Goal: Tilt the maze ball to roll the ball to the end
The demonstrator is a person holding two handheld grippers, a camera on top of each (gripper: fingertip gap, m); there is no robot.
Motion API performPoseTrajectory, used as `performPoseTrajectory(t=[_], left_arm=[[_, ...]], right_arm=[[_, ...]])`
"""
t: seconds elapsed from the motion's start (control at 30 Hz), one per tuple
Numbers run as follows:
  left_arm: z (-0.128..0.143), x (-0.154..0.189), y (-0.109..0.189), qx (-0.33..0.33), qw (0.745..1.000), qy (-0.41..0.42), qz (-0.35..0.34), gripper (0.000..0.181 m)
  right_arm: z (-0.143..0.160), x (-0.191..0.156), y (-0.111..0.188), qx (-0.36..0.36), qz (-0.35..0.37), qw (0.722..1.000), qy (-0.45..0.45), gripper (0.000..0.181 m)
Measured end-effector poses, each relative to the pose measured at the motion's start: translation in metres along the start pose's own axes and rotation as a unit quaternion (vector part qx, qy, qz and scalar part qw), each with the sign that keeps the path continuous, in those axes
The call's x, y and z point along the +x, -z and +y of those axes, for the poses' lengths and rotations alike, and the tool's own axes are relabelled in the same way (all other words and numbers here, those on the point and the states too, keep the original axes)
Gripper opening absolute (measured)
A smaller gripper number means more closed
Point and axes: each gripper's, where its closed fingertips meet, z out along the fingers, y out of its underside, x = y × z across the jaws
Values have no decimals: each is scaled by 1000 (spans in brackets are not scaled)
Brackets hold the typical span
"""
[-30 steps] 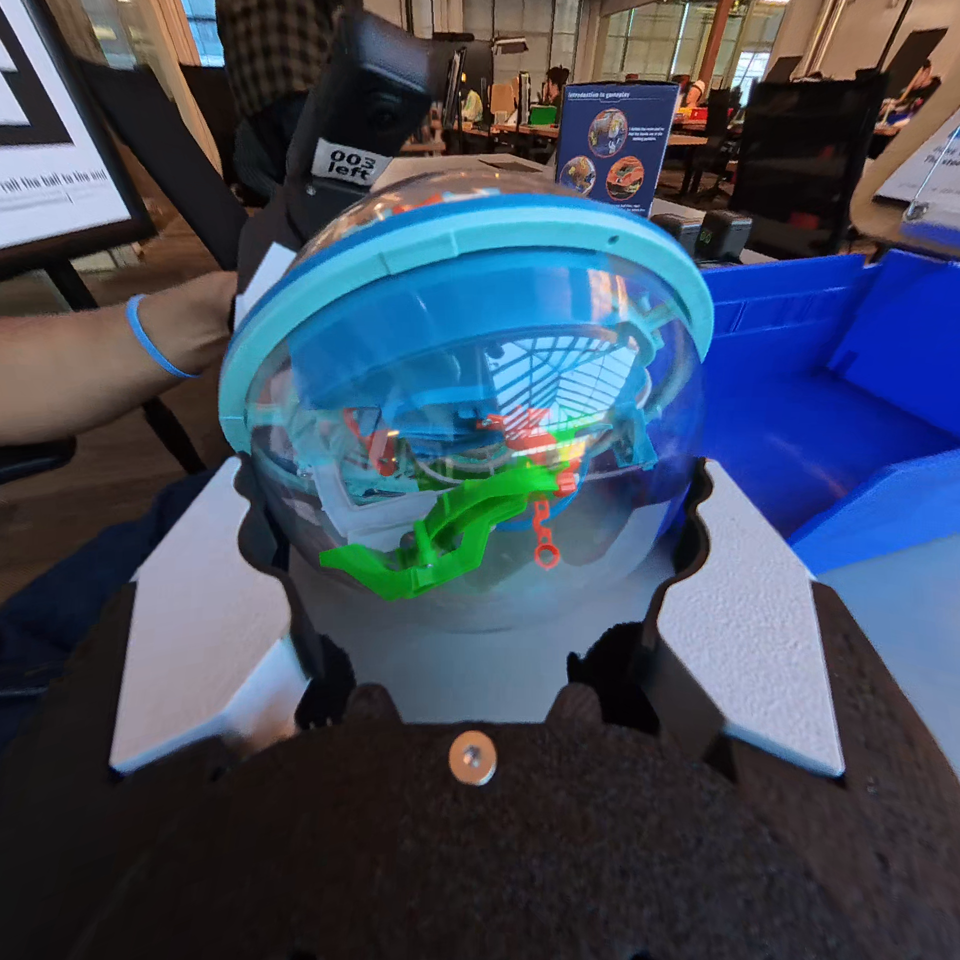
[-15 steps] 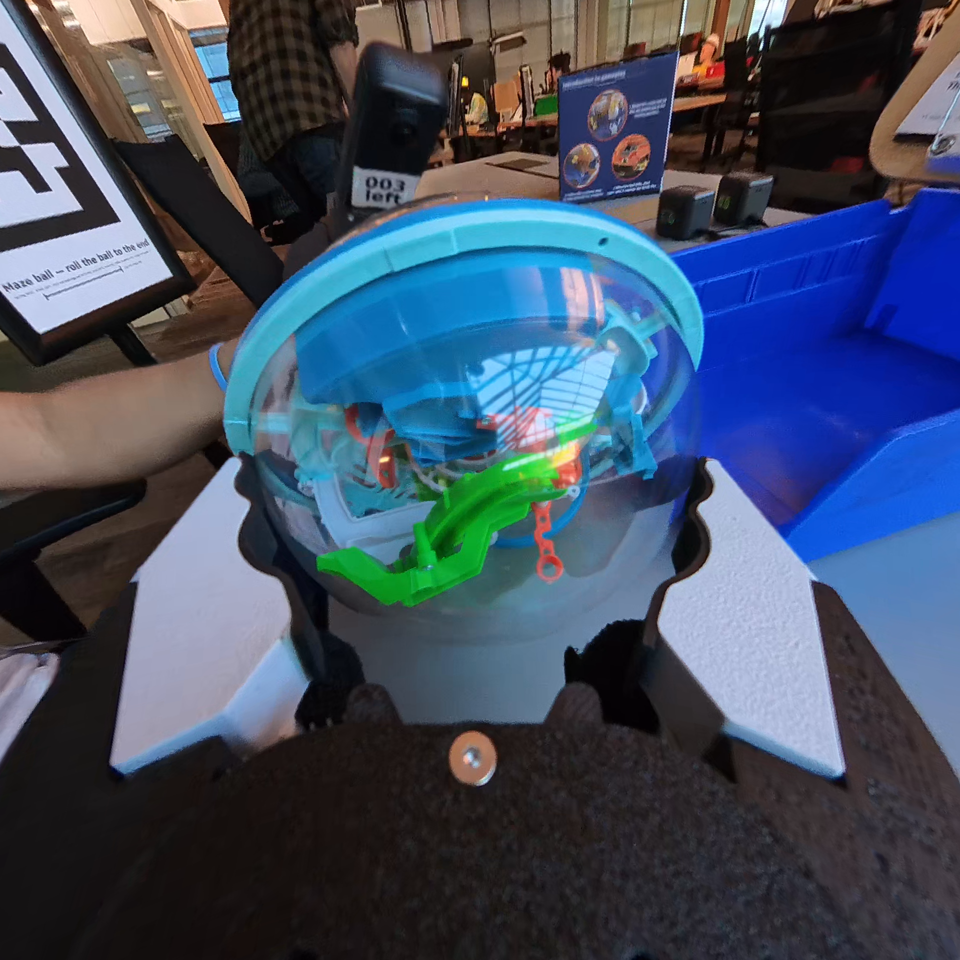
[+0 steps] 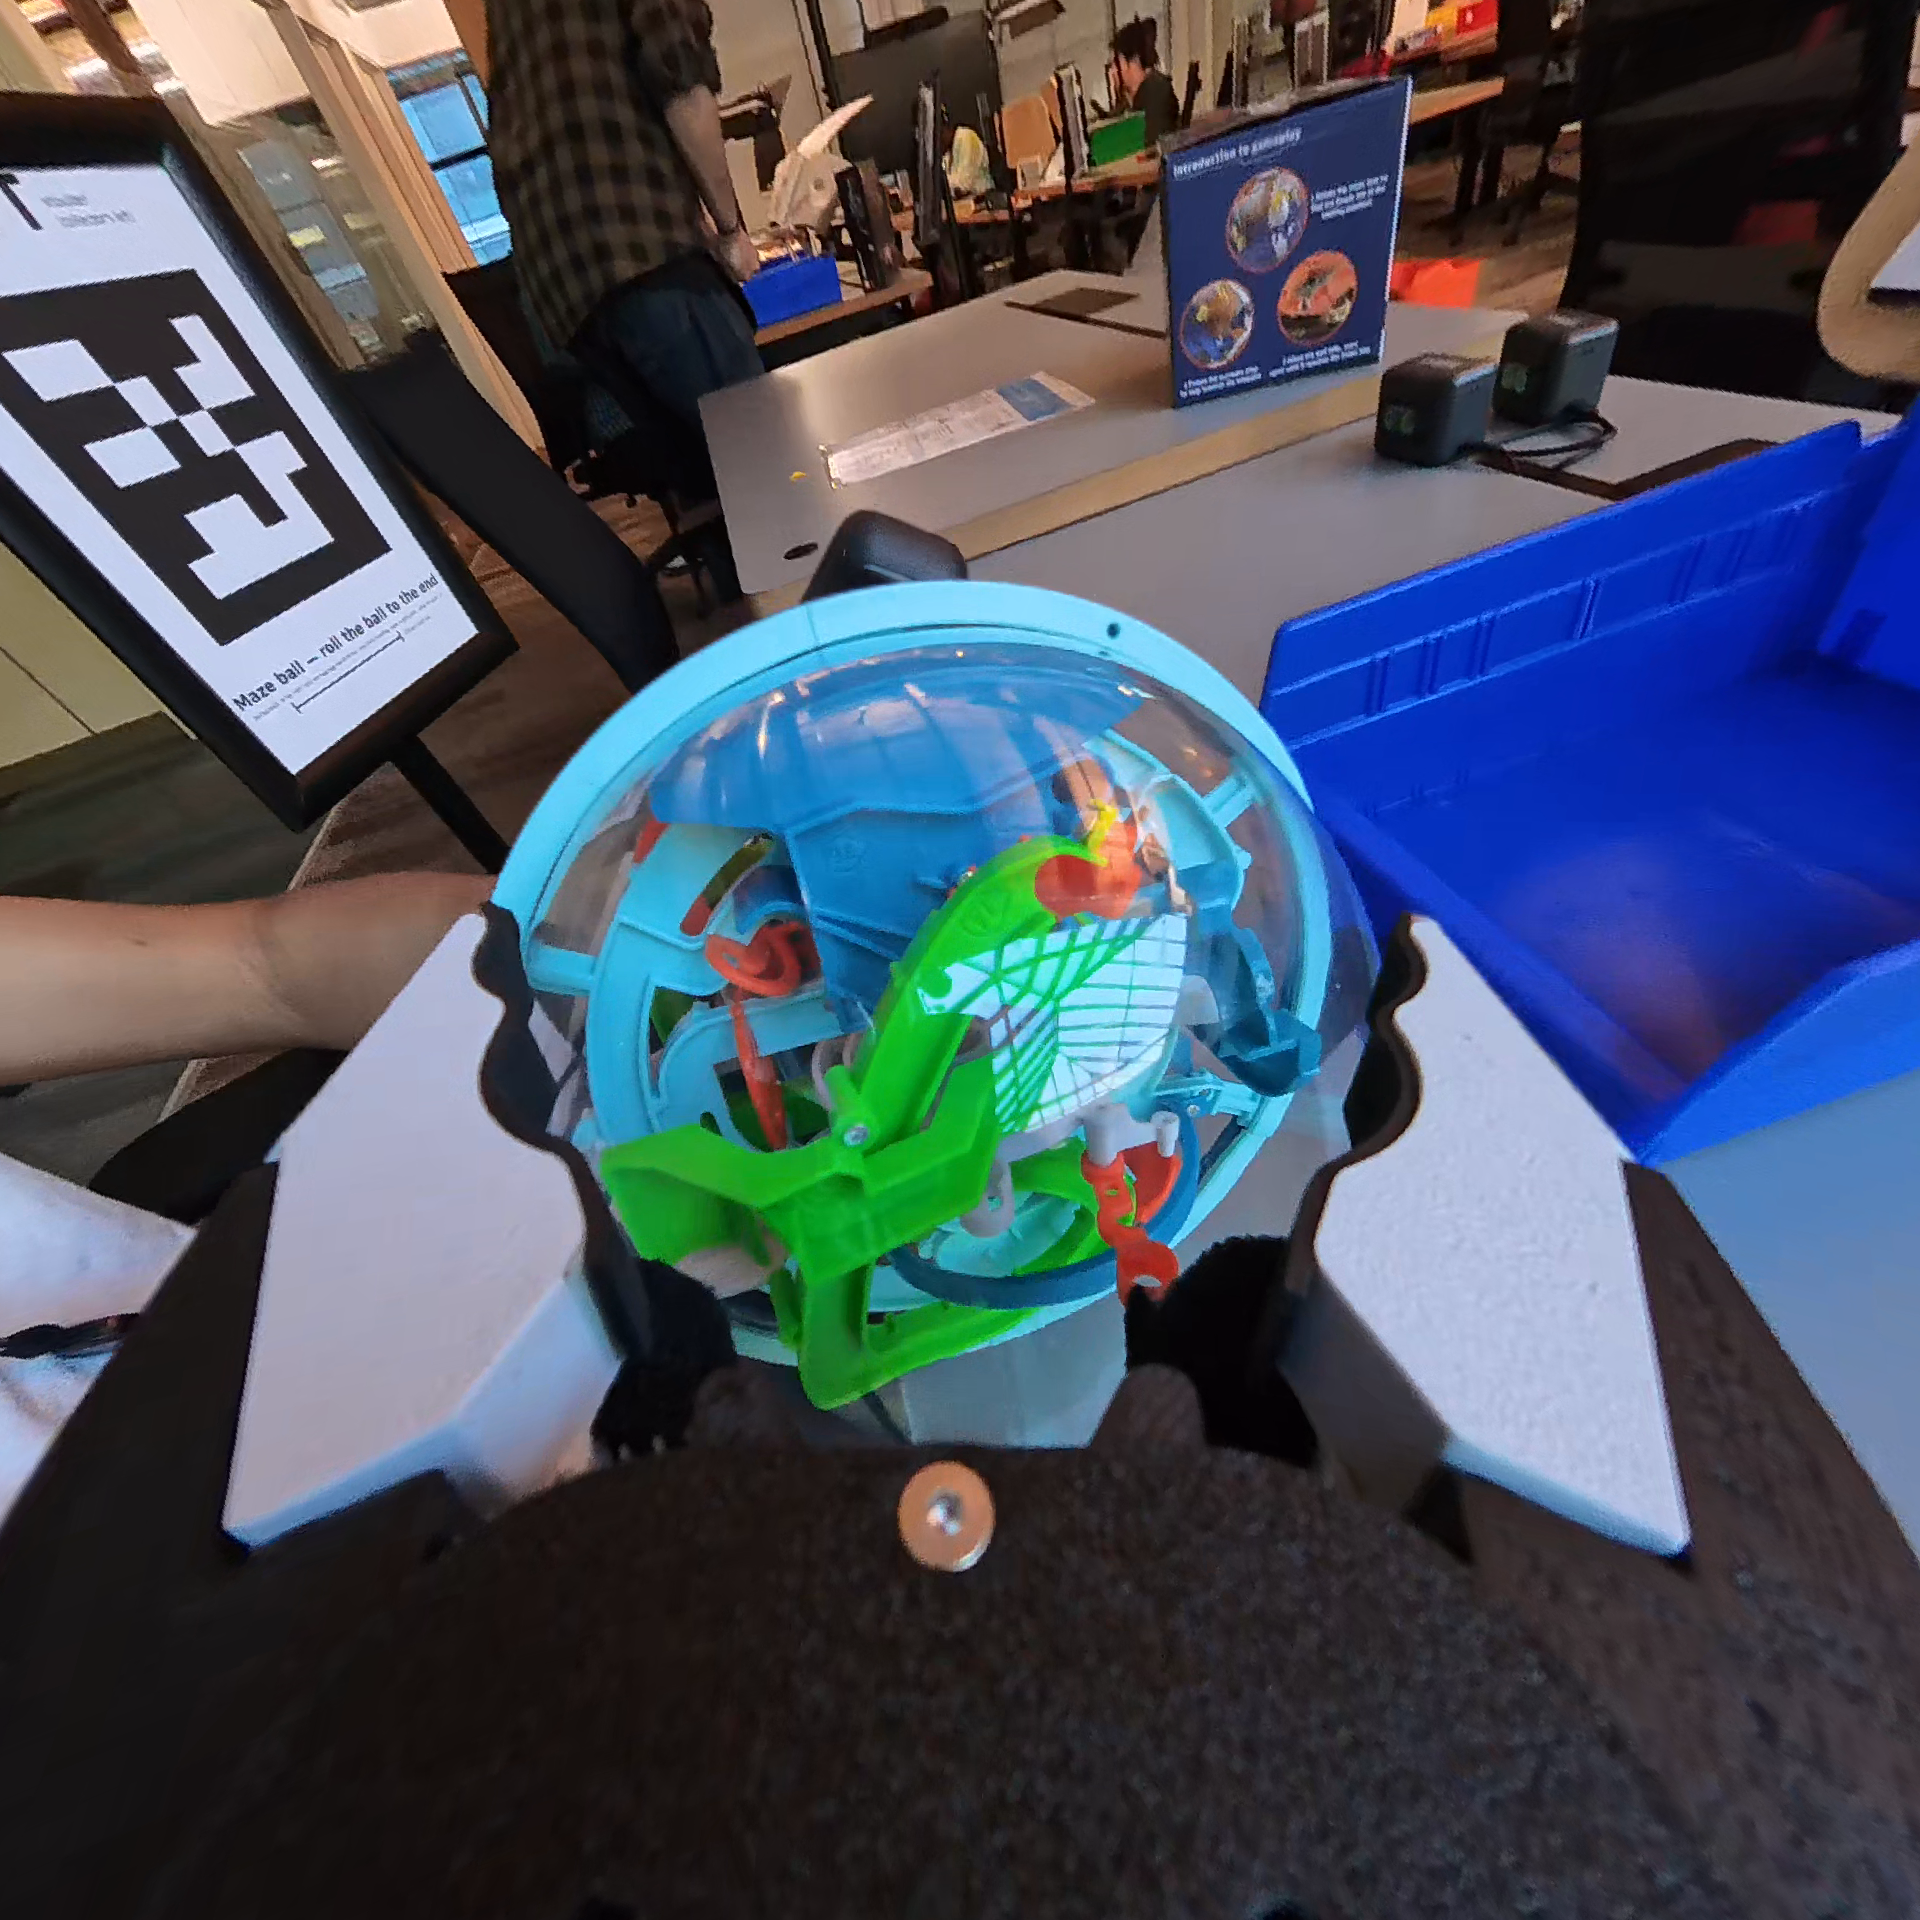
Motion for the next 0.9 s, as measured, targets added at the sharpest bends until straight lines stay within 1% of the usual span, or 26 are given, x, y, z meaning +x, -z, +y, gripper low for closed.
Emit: performPoseTrajectory(t=[0.13, 0.3, 0.4, 0.47, 0.57, 0.7, 0.8, 0.83, 0.9], left_arm=[[10, -7, -7, -30, 999, -21, -31, 148], [10, -12, -7, -29, 999, -13, -38, 148], [14, -15, -7, -42, 998, -4, -40, 149], [18, -18, -8, -54, 998, 7, -44, 150], [20, -22, -8, -58, 997, 21, -54, 151], [25, -25, -8, -75, 995, 13, -66, 153], [33, -22, 3, -112, 992, -7, -65, 156], [35, -25, 11, -124, 989, -13, -77, 157], [34, -37, 36, -148, 980, -27, -131, 158]], right_arm=[[5, 1, 1, -15, 1, 1000, -4, 152], [6, 7, 0, 0, -3, 1000, -14, 151], [9, 9, -2, -6, -4, 1000, -16, 150], [11, 10, -3, -8, -2, 1000, -8, 146], [7, 13, -4, 9, 3, 1000, 11, 140], [12, 12, -9, 13, -6, 1000, 21, 147], [13, 9, -13, 14, -14, 999, 35, 144], [15, 10, -16, 10, -12, 999, 43, 139], [15, 9, -22, 19, -14, 999, 44, 141]])
